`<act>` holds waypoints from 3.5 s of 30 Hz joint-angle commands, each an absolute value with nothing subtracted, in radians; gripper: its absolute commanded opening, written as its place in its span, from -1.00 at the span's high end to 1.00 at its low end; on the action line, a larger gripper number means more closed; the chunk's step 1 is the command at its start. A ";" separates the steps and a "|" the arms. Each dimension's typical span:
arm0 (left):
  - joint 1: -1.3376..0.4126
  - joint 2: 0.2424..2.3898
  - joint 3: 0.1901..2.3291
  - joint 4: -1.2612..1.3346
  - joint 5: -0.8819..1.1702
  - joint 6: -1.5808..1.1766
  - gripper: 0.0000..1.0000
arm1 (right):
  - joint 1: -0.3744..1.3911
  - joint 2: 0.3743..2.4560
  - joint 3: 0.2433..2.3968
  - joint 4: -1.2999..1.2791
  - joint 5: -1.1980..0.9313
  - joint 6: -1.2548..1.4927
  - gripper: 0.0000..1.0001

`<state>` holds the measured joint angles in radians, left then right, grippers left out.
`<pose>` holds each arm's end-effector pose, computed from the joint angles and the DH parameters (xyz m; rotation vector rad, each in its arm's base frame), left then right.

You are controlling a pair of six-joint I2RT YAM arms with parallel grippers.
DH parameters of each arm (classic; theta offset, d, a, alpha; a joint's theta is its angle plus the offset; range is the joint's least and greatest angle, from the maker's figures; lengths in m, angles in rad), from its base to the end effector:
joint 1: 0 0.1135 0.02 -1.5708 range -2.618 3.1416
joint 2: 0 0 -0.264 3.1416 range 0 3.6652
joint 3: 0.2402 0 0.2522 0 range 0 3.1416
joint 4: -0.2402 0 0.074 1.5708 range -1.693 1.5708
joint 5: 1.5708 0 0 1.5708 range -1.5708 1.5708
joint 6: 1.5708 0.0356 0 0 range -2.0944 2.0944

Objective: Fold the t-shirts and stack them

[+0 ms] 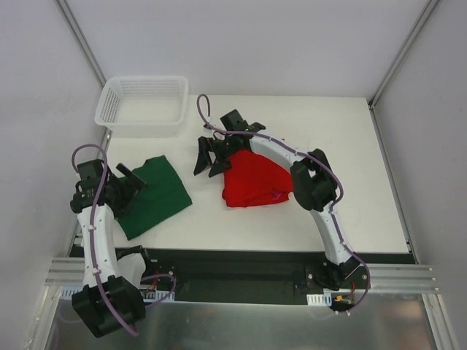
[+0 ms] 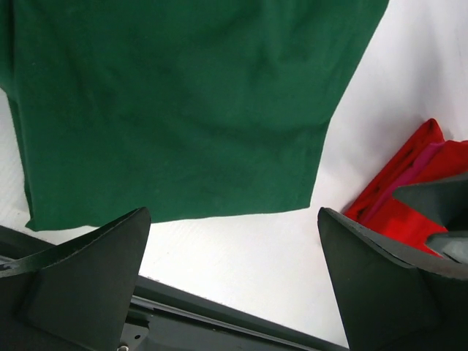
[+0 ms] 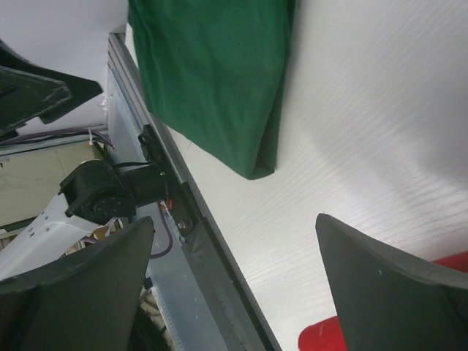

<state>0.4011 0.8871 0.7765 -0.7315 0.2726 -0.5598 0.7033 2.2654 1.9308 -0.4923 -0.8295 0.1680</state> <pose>0.1653 0.0597 0.2700 -1.0009 2.1929 -0.4019 0.3693 0.3476 0.2204 -1.0576 2.2598 1.3864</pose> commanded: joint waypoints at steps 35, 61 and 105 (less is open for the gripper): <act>-0.287 1.089 0.956 -0.801 -0.040 -0.499 -0.99 | 0.678 1.873 1.427 -0.440 0.062 -0.196 -0.93; -0.350 0.971 0.902 -0.821 -0.021 -0.529 -0.99 | 0.755 2.201 1.741 -0.575 0.452 -0.095 -0.93; -0.315 0.891 1.075 -1.042 -0.339 -0.560 -0.99 | 0.666 1.971 1.881 -0.632 0.286 -0.215 -0.93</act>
